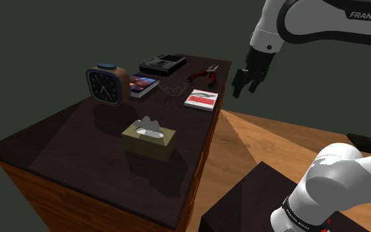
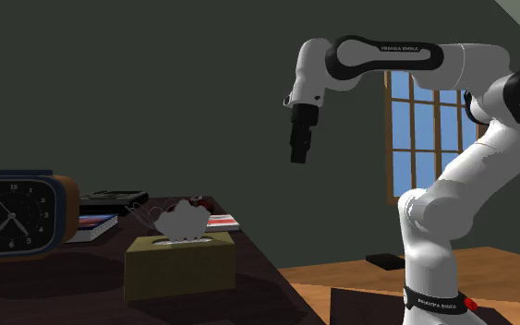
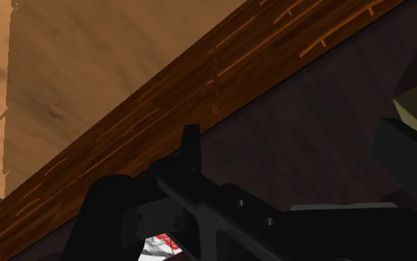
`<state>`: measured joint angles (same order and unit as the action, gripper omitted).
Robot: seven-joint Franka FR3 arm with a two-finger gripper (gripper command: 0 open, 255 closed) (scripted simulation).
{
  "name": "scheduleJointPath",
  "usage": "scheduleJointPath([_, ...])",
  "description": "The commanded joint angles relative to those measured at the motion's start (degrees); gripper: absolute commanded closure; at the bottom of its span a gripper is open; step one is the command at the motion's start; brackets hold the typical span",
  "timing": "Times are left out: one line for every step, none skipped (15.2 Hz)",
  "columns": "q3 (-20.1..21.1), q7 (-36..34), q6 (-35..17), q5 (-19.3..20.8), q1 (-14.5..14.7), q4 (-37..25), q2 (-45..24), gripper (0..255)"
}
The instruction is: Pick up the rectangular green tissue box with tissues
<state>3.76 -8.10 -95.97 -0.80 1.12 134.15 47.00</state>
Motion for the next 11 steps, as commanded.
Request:
scheduleJointPath([0.0, 0.0, 0.0, 0.0, 0.0, 0.0, 0.0, 0])
scheduleJointPath([1.53, -0.68, 0.38, 0.3, 0.28, -1.91, -2.46, 0])
scheduleJointPath([3.06, -1.38, 0.83, 0.66, 0.51, -3.87, -4.93, 0])
scheduleJointPath([4.59, -2.1, 1.33, 1.1, 0.7, -5.88, -7.42, 0])
scheduleJointPath([6.12, -2.84, 1.9, 1.61, 0.85, -7.94, -9.93, 0])
scheduleJointPath([7.65, -3.6, 2.54, 2.2, 0.97, -10.04, -12.46, 0])
scheduleJointPath([9.2, -4.4, 3.23, 2.88, 1.07, -12.19, -15.02, 0])
scheduleJointPath([10.74, -5.23, 4.0, 3.64, 1.15, -14.39, -17.62, 0])
scheduleJointPath([12.3, -6.09, 4.84, 4.49, 1.24, -16.64, -20.26, 0])
scheduleJointPath([13.84, -7.0, 5.75, 5.44, 1.35, -18.95, -22.94, 0])
scheduleJointPath([15.41, -7.95, 6.74, 6.49, 1.46, -21.32, -25.69, 0])
